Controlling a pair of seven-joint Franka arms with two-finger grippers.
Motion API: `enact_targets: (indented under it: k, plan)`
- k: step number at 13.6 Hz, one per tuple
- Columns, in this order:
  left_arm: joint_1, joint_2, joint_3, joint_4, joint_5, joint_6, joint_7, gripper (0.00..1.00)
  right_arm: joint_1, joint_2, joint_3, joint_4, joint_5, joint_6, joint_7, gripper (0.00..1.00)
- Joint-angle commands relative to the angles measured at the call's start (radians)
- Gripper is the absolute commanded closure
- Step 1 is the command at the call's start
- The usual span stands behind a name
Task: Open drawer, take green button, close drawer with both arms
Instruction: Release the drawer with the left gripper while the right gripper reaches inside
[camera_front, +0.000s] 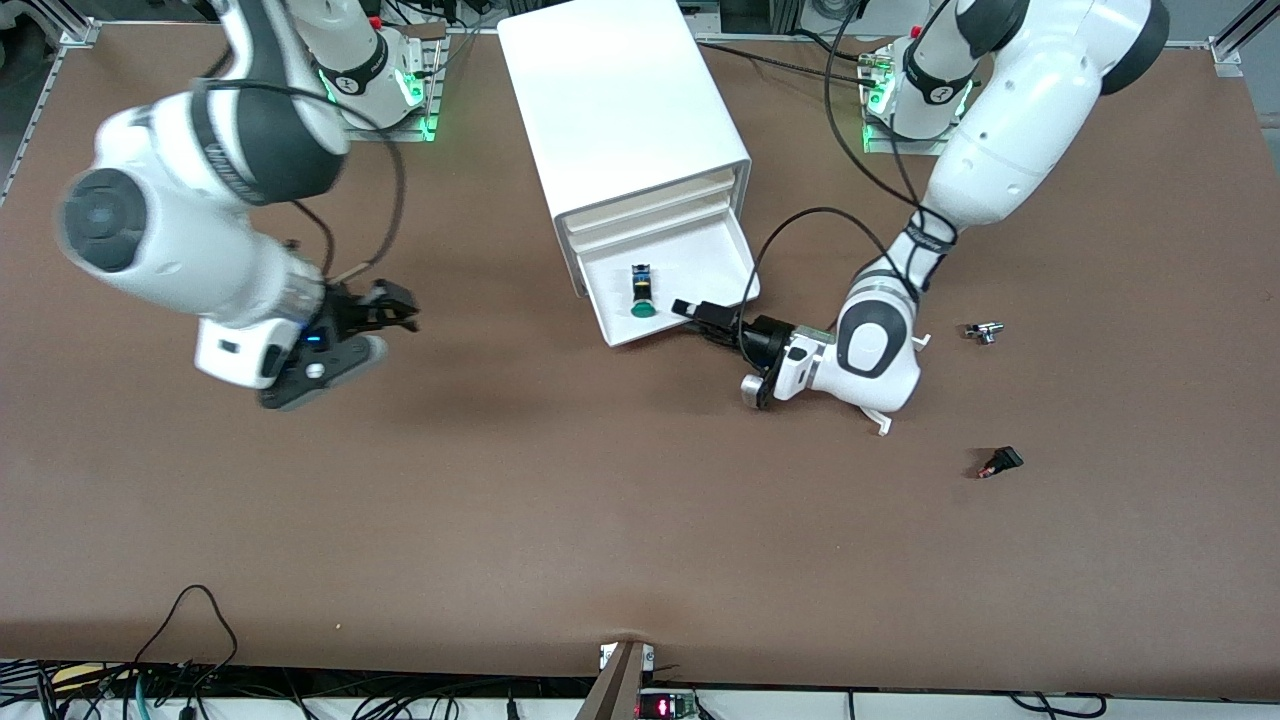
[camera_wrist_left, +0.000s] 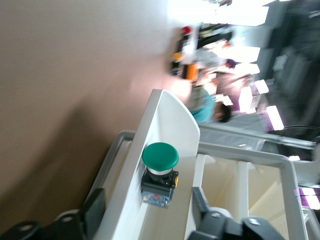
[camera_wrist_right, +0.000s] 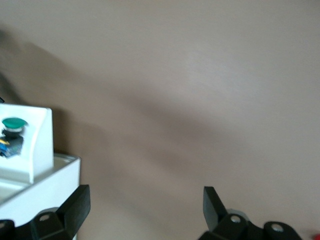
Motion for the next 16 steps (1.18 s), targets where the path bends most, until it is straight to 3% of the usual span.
enact_targets:
  k: [1, 4, 7, 11, 16]
  plan:
    - [0.025, -0.227, 0.039, -0.051, 0.249, -0.015, -0.222, 0.00, 0.081, 0.067, -0.011, 0.070, 0.012, 0.041, 0.123, 0.00]
    - [0.052, -0.316, 0.042, -0.017, 0.512, -0.054, -0.316, 0.00, 0.114, 0.082, -0.011, 0.070, 0.010, 0.066, 0.151, 0.00]
    - [0.117, -0.335, 0.042, 0.078, 0.736, -0.159, -0.326, 0.00, 0.182, 0.096, -0.011, 0.069, 0.001, 0.066, 0.238, 0.00]
    - [0.153, -0.376, 0.050, 0.207, 0.955, -0.293, -0.401, 0.00, 0.319, 0.139, -0.014, 0.062, -0.008, 0.149, 0.396, 0.00]
    - [0.191, -0.387, 0.052, 0.393, 1.169, -0.469, -0.402, 0.00, 0.472, 0.225, -0.012, 0.064, -0.105, 0.241, 0.574, 0.01]
